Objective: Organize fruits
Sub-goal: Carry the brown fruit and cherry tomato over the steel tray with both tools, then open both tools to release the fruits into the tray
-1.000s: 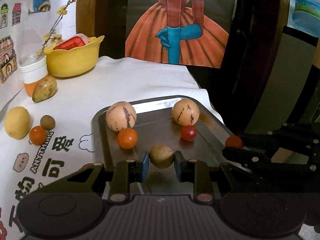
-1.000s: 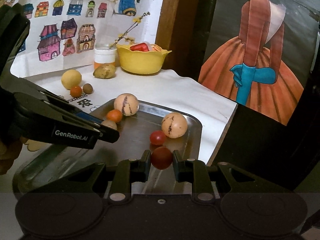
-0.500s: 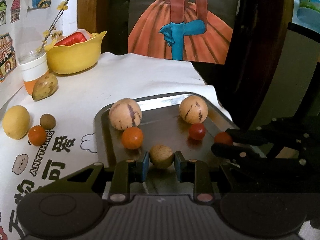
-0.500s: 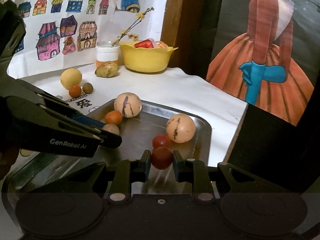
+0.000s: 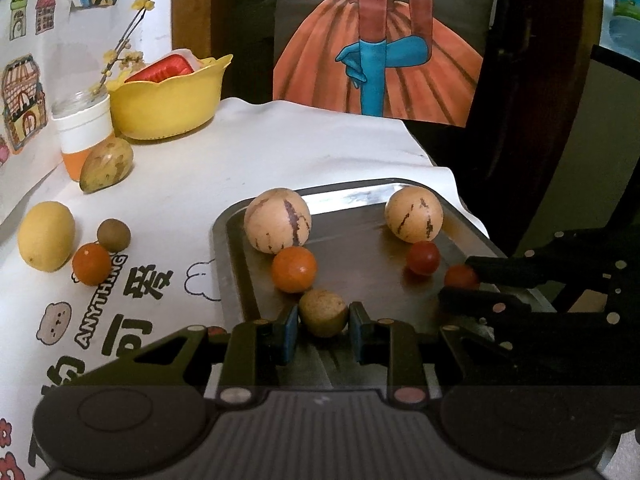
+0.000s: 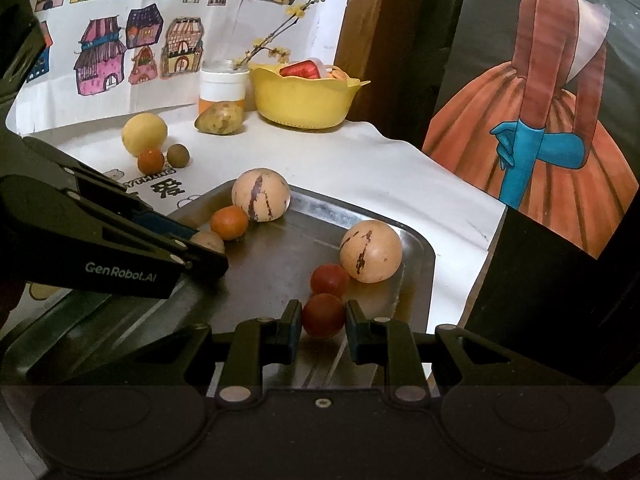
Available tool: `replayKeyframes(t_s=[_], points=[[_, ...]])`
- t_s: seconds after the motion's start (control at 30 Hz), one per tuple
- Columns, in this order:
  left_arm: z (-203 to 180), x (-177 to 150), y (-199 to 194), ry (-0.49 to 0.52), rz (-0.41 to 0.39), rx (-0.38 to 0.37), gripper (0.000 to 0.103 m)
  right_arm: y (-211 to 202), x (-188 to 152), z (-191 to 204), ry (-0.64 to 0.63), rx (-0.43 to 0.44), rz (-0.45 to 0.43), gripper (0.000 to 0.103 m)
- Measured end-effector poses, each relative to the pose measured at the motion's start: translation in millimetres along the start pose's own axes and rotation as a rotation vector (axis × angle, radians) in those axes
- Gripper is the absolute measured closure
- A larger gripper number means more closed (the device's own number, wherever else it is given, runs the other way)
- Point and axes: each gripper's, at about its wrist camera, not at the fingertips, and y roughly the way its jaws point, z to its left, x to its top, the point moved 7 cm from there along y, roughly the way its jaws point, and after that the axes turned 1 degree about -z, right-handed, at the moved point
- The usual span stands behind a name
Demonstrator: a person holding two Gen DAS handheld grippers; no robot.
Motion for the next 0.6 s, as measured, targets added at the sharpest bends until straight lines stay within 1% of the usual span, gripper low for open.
replayKeyframes(t_s=[0.17,0.37,0.43,0.47,0.5,0.57,0.6], points=[[0.2,-0.4,-0.1,-0.004,0.000,0.000,0.073,3.0,-0.8,0.5,-0.007,-0.005,0.014,0.078],[-0.4,-1.7,-0.2,0.003,0.002,0.008,0.073,2.0,-0.7,0.0,-0.002,-0.009,0.010,0.076],[-1.3,-2.4,-1.3,0.001,0.004,0.009,0.071,0.6,-1.0,-0.5,0.007,-0.009,0.008,0.069],[-1.6,-2.6,-2.3,-0.004,0.006,0.007,0.067,-0.7,-1.7,-1.0,0.013,-0.009,0.005,0.063],[-1.4,-2.8,-3.7,-0.010,0.007,0.005,0.061,-2.1,-2.2,-1.7,0.020,-0.009,0.002,0.059],[-0.9,-2.3,-8.0,-0.016,-0.003,0.010,0.051,-6.1,-3.2,-2.9,0.034,-0.010,-0.005,0.052],[-0.8,-2.1,-10.7,-0.014,-0.011,0.014,0.049,-8.7,-3.5,-3.6,0.040,-0.011,-0.009,0.049]])
